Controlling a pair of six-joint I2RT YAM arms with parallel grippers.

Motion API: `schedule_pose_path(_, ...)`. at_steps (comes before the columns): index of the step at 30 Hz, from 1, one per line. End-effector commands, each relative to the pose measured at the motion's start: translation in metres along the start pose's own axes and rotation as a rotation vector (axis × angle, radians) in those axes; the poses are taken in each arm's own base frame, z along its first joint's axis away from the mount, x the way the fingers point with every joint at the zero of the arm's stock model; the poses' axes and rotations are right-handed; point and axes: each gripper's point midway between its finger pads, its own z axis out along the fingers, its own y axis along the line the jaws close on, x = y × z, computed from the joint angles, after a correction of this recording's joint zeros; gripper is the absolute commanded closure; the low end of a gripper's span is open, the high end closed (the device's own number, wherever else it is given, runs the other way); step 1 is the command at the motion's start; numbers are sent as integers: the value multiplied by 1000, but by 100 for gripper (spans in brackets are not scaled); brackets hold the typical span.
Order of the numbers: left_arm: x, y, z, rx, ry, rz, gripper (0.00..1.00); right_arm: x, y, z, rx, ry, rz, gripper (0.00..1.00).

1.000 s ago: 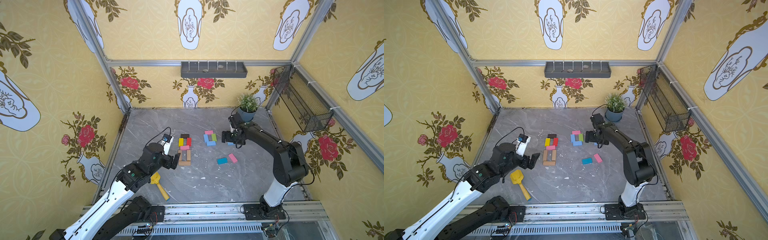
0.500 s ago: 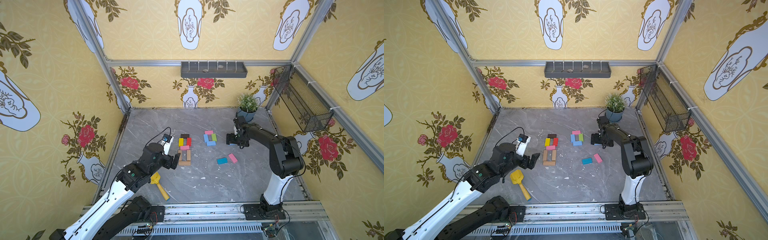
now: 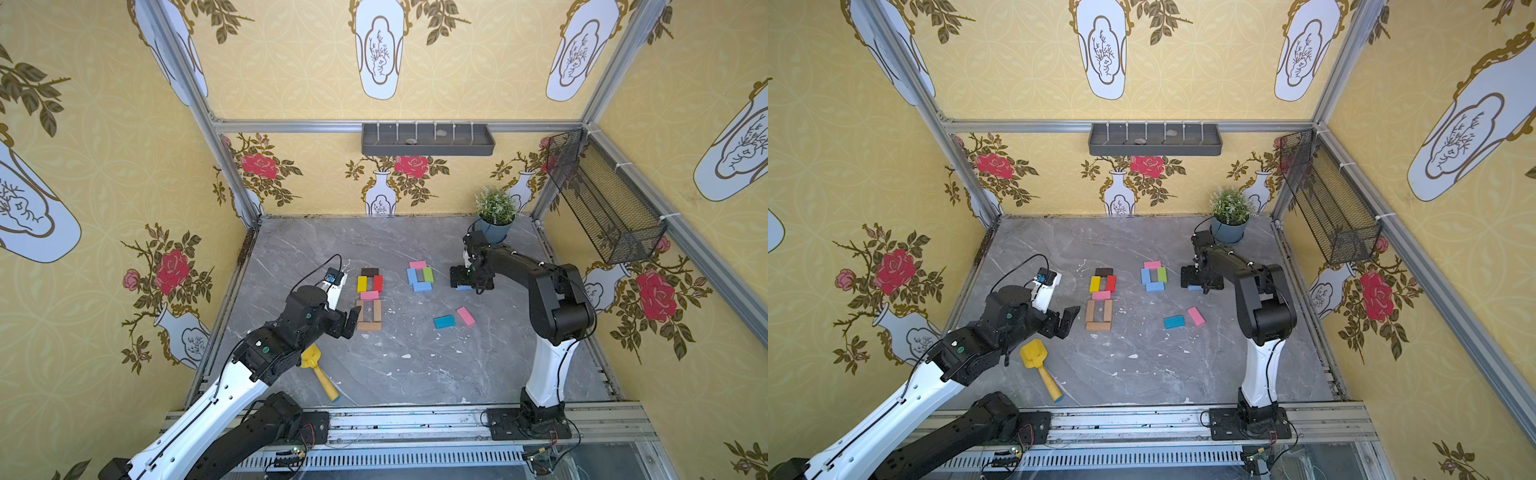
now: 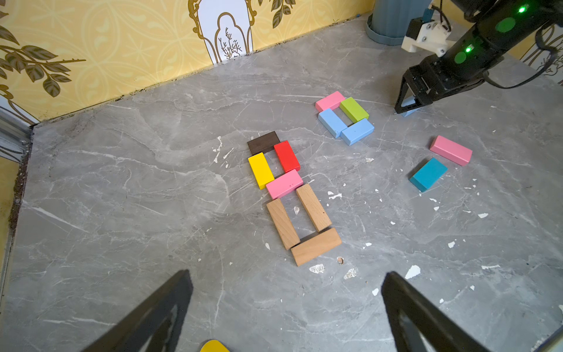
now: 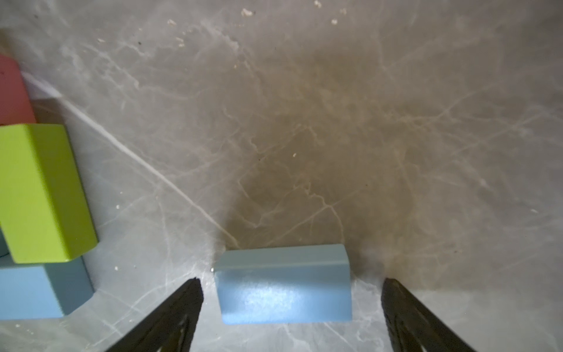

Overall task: Assemble the number 8 with building blocks
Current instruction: Pick up the building block from the center of the board.

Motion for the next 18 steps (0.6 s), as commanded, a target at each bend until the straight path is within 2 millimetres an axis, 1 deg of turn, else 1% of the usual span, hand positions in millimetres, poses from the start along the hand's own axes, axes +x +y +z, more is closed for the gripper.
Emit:
schedule_pose_path(1,3,0,0,0,10,3,0,-3,-2,1,29,-10,-34,10)
schedule_pose_path(9,3,1,-1,-2,10,3,0,2,-1,8,89,0,-101,21)
schedule_pose_path(15,3,0,-1,-1,10,3,0,3,0,11,103,4,-122,37)
schedule_pose_path(18,3,1,-1,-1,9,3,0,3,3,9,100,-2,-133,48)
